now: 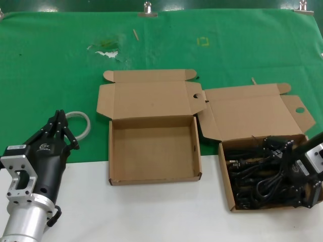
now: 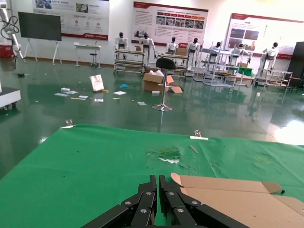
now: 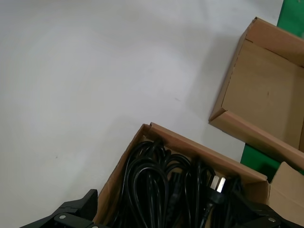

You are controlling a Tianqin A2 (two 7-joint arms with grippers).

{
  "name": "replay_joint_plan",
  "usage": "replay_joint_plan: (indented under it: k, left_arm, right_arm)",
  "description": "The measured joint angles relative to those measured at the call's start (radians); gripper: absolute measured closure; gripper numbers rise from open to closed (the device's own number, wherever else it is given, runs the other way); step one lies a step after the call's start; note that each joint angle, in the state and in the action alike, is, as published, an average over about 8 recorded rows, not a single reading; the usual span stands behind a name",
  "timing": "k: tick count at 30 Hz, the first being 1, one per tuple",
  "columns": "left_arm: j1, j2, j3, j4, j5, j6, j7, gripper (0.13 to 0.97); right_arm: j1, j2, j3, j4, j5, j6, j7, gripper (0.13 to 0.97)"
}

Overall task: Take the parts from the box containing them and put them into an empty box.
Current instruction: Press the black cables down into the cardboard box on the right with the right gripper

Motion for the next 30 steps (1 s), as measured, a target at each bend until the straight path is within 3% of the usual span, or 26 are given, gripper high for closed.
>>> replay_joint_plan:
  k: [20, 30]
  left_arm:
    - [0.000, 0.000, 0.000, 0.000, 0.000, 0.000, 0.000, 0.941]
    - [0.000, 0.000, 0.000, 0.000, 0.000, 0.000, 0.000, 0.941]
  right_arm:
    - [-0.058, -0.016, 0.051, -0.015, -0.010, -0.013, -0.028, 0.129]
    - [-0.069, -0.014, 0.069, -0.018, -0.016, -0.014, -0.026, 0.175]
